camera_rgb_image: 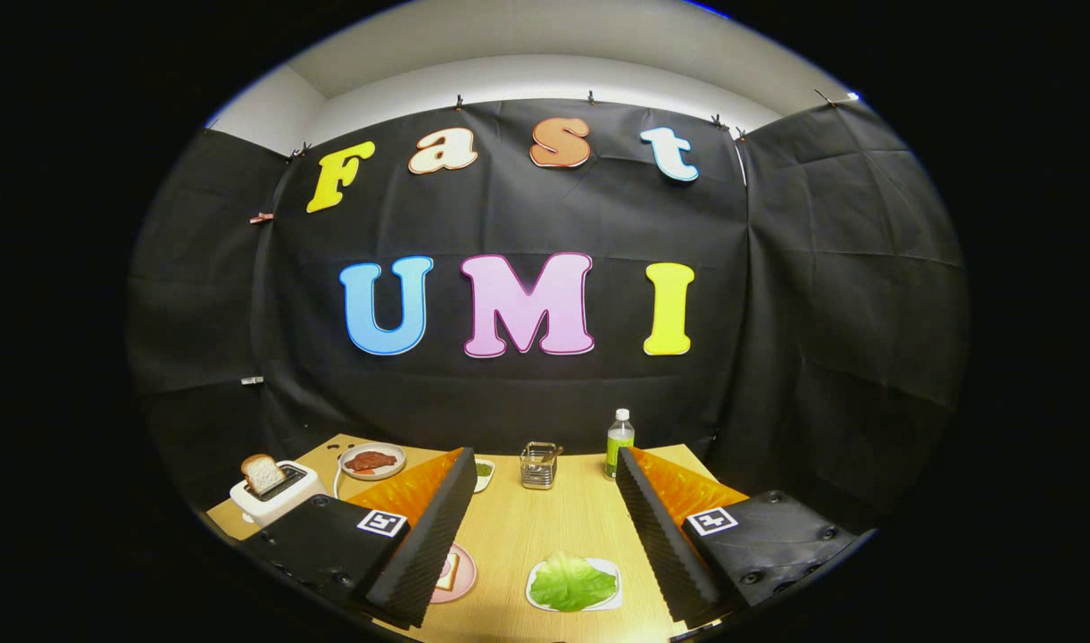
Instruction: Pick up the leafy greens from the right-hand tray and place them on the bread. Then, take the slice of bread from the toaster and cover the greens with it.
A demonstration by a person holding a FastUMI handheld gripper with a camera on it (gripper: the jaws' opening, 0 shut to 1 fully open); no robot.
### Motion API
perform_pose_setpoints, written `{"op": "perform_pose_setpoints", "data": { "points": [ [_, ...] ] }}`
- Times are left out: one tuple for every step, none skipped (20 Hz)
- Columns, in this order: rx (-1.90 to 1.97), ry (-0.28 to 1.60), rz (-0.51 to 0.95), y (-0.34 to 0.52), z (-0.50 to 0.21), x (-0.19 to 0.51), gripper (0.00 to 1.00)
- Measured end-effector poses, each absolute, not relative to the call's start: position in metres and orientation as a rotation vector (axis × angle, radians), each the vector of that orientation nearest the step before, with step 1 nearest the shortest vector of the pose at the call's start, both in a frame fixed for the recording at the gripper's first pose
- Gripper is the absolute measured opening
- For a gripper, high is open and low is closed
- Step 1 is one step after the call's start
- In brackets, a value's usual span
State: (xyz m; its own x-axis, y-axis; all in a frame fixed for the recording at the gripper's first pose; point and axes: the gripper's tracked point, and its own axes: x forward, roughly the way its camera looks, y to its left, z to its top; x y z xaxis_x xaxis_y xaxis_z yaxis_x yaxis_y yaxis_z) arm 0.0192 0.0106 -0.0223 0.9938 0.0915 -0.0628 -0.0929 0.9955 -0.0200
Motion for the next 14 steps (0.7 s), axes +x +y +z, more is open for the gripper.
{"op": "perform_pose_setpoints", "data": {
  "points": [
    [-0.024, 0.076, 0.098, 0.01, -0.028, 0.022, 0.97],
    [-0.025, 0.09, 0.103, 0.01, -0.034, 0.024, 0.97],
    [-0.025, 0.106, 0.11, 0.009, -0.041, 0.026, 0.98],
    [-0.025, 0.123, 0.116, 0.01, -0.048, 0.028, 0.98],
    [-0.026, 0.141, 0.121, 0.009, -0.057, 0.031, 0.98],
    [-0.027, 0.162, 0.122, 0.008, -0.065, 0.033, 0.98],
    [-0.03, 0.185, 0.124, 0.007, -0.075, 0.036, 0.98],
    [-0.031, 0.209, 0.128, 0.006, -0.085, 0.038, 0.98],
    [-0.029, 0.234, 0.132, 0.005, -0.096, 0.04, 0.98],
    [-0.024, 0.26, 0.138, 0.004, -0.106, 0.043, 0.98],
    [-0.021, 0.284, 0.143, 0.003, -0.118, 0.047, 0.98],
    [-0.022, 0.307, 0.145, 0.0, -0.129, 0.051, 0.98],
    [-0.022, 0.331, 0.149, -0.002, -0.14, 0.055, 0.98],
    [-0.022, 0.357, 0.153, -0.005, -0.153, 0.059, 0.98]
  ]
}}
